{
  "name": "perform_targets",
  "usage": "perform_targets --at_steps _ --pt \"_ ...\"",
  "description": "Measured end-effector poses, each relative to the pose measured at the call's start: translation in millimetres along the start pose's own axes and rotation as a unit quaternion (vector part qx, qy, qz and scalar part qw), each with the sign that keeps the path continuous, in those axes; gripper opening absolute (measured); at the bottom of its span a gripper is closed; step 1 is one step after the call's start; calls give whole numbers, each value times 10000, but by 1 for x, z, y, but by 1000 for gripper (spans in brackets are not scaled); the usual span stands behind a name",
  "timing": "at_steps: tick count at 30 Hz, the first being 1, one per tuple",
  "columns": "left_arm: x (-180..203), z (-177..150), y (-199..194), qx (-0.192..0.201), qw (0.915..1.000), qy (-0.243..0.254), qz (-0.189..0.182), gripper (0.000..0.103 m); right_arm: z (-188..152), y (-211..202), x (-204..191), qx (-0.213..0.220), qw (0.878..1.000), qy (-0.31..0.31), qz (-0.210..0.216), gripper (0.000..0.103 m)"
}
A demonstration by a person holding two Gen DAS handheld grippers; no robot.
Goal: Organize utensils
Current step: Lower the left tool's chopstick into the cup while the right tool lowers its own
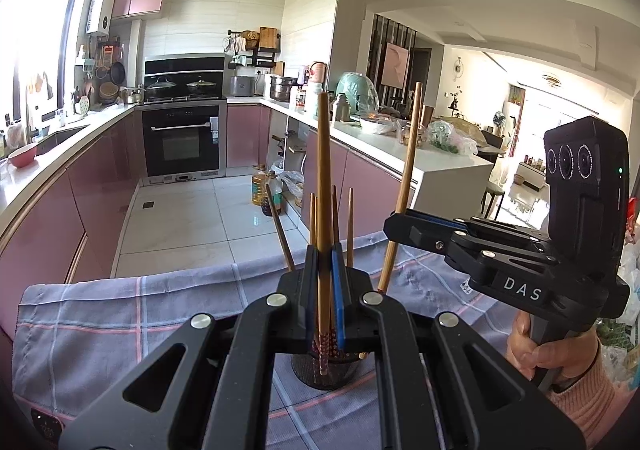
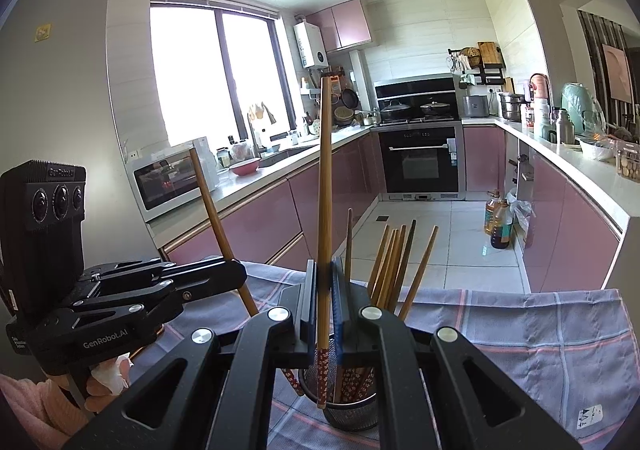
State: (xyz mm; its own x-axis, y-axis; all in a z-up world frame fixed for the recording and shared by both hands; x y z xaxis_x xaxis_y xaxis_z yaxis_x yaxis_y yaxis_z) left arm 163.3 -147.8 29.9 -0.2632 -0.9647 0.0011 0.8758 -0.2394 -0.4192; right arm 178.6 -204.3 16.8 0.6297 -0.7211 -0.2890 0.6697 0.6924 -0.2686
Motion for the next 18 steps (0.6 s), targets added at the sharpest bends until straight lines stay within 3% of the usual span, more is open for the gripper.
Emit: perform_targets --at_steps 18 --pt "11 21 -17 315 9994 -93 -129 8 2 7 11 50 9999 93 -28 6"
Point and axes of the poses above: each gripper's, at about its wrist camera, not at the fingertips, and y roughly the way its jaws point, x to its right, z to its top, the point moved 10 cm from there along y, roughly the way its jaws point, and after that the axes turned 15 degrees about z, right-handed, at the moved point
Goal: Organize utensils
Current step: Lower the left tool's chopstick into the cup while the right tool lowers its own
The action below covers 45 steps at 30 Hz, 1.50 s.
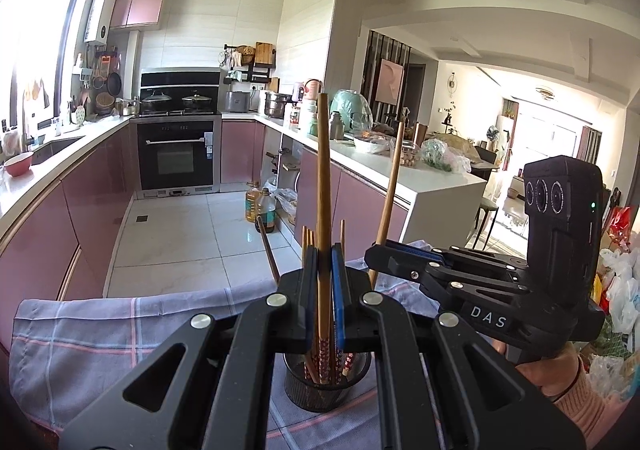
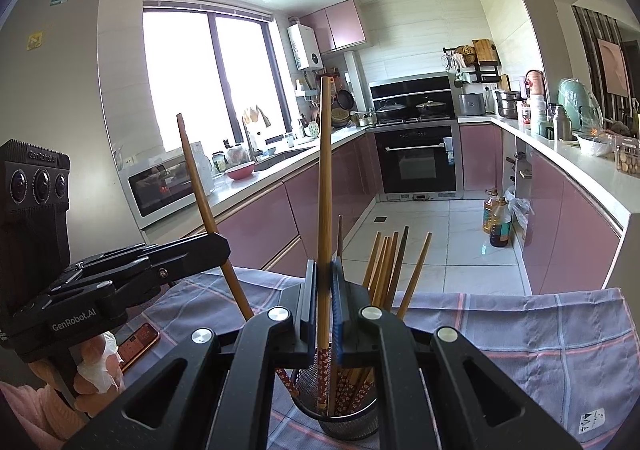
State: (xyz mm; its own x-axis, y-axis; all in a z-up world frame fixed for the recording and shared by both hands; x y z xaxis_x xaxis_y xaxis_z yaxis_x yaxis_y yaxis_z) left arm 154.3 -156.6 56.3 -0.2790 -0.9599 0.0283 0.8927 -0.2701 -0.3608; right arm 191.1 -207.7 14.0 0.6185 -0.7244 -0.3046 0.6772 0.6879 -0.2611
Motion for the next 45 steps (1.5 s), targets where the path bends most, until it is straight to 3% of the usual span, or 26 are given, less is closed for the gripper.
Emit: perform_targets --at_steps 45 --pt "-1 -12 38 -469 9986 152 165 8 -18 17 13 -214 9996 147 -143 6"
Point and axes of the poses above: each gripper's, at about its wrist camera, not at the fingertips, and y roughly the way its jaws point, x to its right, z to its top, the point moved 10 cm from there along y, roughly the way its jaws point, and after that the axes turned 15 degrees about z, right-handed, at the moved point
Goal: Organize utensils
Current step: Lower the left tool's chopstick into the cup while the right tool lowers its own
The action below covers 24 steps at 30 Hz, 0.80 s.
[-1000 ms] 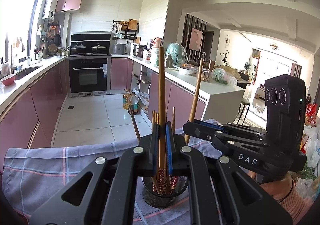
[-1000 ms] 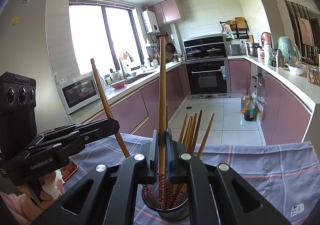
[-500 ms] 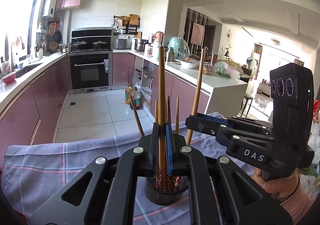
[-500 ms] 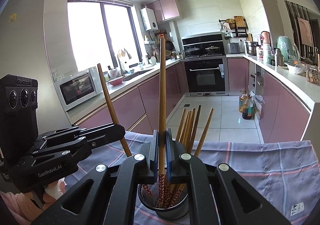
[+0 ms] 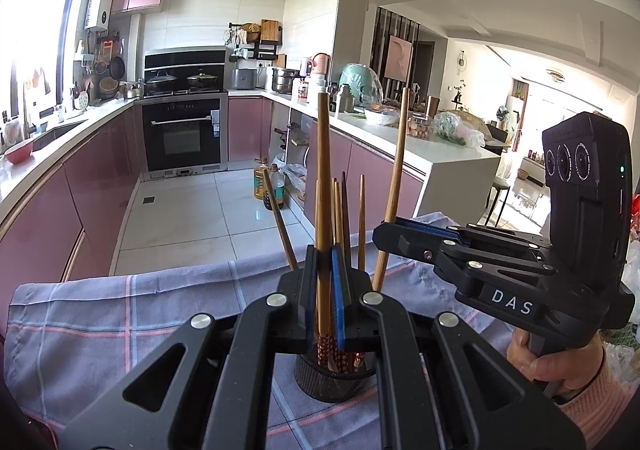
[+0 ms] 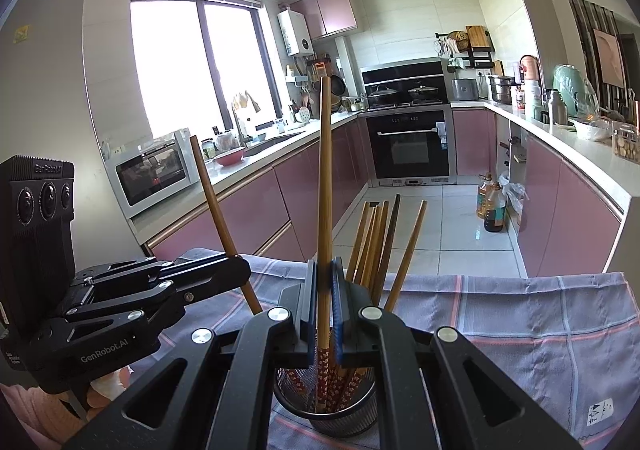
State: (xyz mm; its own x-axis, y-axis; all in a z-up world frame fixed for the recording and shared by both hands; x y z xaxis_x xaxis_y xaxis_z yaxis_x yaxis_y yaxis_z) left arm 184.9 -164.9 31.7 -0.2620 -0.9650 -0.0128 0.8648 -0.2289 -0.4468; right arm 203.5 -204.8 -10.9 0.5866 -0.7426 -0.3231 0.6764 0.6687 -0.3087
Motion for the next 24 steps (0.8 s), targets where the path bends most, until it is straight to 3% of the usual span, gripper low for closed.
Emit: perform_targets --at_steps 24 --pt "-4 -19 13 -327 9994 96 14 8 -19 15 12 -208 9996 190 -13 6"
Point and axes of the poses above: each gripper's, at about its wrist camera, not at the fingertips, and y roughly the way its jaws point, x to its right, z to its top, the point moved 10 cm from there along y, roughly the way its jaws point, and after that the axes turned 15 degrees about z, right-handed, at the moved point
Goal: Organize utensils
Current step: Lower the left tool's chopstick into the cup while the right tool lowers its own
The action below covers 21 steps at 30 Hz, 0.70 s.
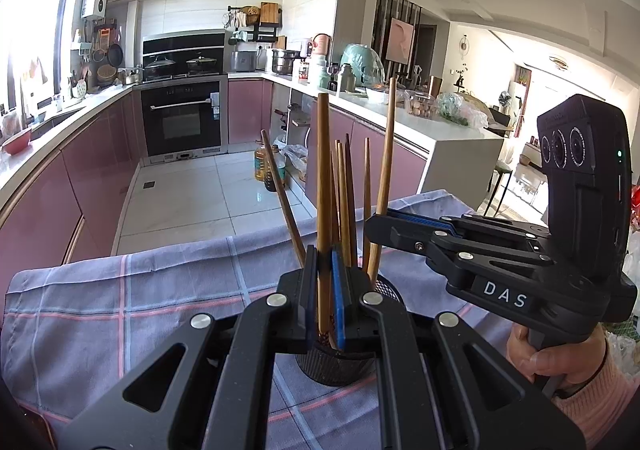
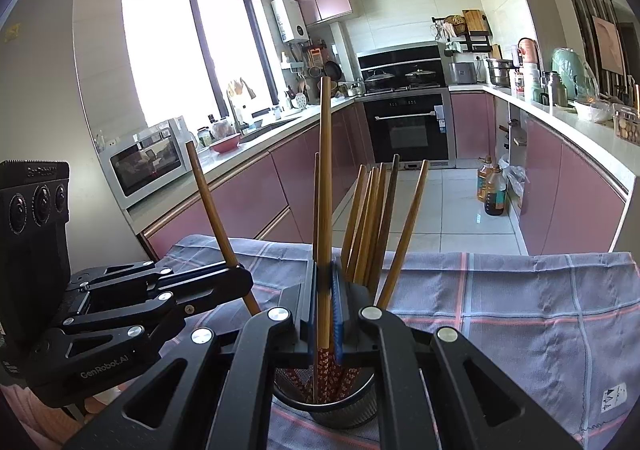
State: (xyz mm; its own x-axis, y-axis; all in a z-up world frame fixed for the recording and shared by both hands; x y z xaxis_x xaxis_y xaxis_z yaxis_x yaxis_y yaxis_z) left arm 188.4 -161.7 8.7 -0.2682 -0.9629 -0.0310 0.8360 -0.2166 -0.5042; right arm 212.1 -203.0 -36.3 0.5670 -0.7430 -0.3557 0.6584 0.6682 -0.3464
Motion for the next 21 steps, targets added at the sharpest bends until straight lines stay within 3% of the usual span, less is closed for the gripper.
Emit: perform_targets --at_steps 21 --pt "-1 -9 16 -92 9999 1 61 8 -11 9 6 -164 9998 89 -18 6"
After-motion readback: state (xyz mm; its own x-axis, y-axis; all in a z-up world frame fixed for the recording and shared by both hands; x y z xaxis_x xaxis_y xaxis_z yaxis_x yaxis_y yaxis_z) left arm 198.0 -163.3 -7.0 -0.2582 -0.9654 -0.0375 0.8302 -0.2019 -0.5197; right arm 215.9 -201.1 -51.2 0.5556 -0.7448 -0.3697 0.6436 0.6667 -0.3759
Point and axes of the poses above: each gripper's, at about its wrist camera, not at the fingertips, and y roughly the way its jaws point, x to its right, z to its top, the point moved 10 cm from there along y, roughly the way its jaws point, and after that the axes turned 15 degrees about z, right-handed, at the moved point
